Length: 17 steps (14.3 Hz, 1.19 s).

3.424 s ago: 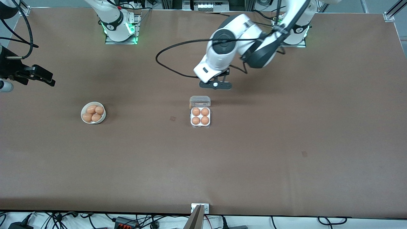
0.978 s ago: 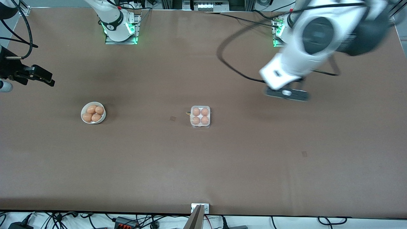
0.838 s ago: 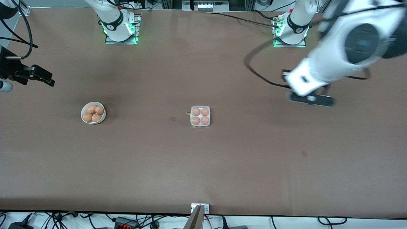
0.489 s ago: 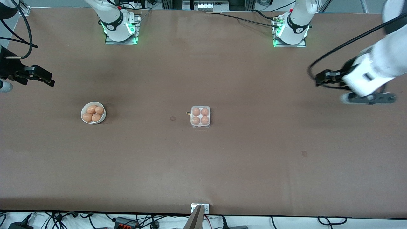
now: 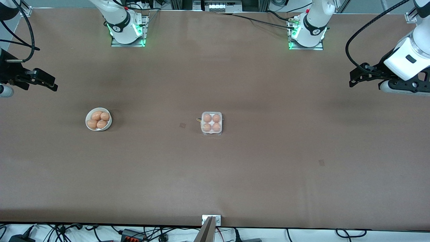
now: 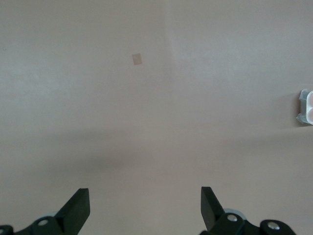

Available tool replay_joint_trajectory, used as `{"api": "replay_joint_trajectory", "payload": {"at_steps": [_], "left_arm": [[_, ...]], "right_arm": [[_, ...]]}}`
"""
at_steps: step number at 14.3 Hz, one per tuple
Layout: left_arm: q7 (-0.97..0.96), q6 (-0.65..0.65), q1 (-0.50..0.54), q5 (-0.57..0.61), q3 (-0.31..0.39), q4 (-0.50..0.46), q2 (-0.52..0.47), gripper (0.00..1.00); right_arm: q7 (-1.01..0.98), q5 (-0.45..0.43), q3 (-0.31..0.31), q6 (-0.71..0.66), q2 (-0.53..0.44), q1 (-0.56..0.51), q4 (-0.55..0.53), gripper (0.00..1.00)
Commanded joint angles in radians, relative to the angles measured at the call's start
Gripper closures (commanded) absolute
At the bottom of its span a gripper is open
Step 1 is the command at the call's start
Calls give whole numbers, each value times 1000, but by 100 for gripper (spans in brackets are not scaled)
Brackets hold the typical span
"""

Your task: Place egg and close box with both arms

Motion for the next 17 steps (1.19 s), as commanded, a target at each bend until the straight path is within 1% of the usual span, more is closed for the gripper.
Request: {"api": "replay_joint_trajectory", "payload": {"at_steps": [1, 2, 4, 8, 10, 15, 17], "left_arm": [[23, 30, -17, 38, 1, -62, -63, 0], [17, -15, -17, 37, -5, -44, -60, 0], [17, -25, -16, 37, -5, -38, -57, 0], [17, -28, -5, 41, -2, -47, -55, 0], [15, -23, 13, 41, -2, -45, -49, 0], [9, -22, 14, 41, -8, -47, -50, 0], [-26, -19, 12, 41, -27, -42, -52, 0]], "right_arm": [[-17, -10, 17, 17, -51, -17, -54, 0], [-17, -10, 17, 36, -72, -17, -83, 0], [-17, -10, 17, 92, -127, -17, -172, 0], [-17, -9, 17, 40, -123, -17, -145, 0], [-18, -9, 17, 40, -120, -17, -143, 0], [-17, -9, 18, 41, -120, -17, -145, 0], [-17, -9, 18, 40, -121, -14, -145, 0]]}}
